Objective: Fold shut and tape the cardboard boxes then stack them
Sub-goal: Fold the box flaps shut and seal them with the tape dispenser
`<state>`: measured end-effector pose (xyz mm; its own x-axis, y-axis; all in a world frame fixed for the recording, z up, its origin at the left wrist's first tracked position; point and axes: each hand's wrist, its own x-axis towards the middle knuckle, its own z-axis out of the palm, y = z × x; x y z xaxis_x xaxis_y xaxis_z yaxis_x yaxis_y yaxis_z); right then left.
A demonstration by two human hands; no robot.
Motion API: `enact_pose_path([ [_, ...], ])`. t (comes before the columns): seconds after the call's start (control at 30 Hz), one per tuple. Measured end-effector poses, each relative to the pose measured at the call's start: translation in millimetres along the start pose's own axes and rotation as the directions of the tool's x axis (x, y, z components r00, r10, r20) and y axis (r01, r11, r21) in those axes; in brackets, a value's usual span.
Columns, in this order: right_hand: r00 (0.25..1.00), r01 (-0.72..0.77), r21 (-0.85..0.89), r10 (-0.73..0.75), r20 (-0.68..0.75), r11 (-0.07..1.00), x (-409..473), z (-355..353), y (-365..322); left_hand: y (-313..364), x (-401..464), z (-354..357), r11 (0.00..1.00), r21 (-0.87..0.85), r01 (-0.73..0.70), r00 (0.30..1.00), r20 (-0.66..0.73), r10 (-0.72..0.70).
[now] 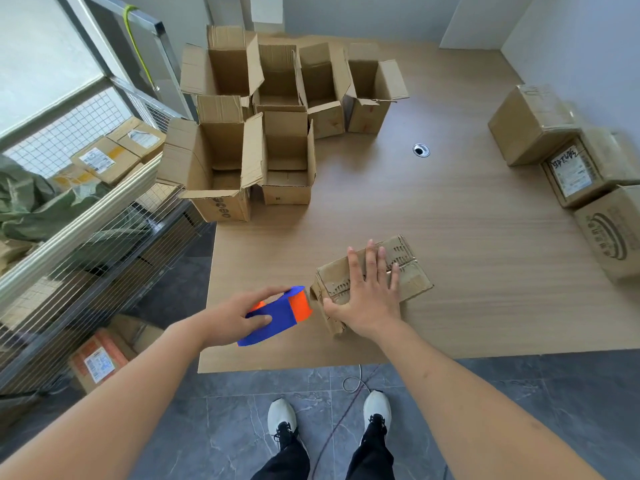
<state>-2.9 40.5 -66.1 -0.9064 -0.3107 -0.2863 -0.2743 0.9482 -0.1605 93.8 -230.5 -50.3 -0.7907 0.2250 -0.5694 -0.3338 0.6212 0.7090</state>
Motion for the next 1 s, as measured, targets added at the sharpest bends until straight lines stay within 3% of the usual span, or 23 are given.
enact_pose_path([
  [0.23, 0.950, 0.295, -0.053, -0.287, 0.121, 0.954, 10.2, -29.3, 6.7, 10.5, -15.2, -18.6, 0.934, 0.309, -0.180, 0.958, -0.162, 0.239],
  [0.4, 0.940, 0.307, -0.073, -0.290, 0.181, 0.949, -3.8, -32.1, 8.7, 21.5, -19.0, -18.1, 0.902, 0.324, -0.286, 0.899, -0.236, 0.369],
  [0.63, 0.884, 0.403, -0.039, -0.378, 0.275, 0.914, 3.0, -44.4, 28.7, 46.7, -21.1, -8.8, 0.897, 0.336, -0.286, 0.893, -0.246, 0.377],
  [0.73, 0.848, 0.456, 0.233, -0.499, 0.181, 0.859, -1.1, -52.1, 33.9, 57.2, -22.0, -5.8, 0.891, 0.345, -0.294, 0.884, -0.256, 0.391],
  [0.83, 0.842, 0.417, 0.639, -0.539, -0.006, 0.646, -11.4, -58.8, 33.0, 65.7, -22.8, -4.1, 0.888, 0.352, -0.297, 0.876, -0.270, 0.399],
  [1.0, 0.882, 0.362, 0.754, -0.464, -0.086, 0.548, -21.6, -67.7, 27.9, 77.8, -21.8, 0.2, 0.874, 0.378, -0.304, 0.871, -0.261, 0.416],
])
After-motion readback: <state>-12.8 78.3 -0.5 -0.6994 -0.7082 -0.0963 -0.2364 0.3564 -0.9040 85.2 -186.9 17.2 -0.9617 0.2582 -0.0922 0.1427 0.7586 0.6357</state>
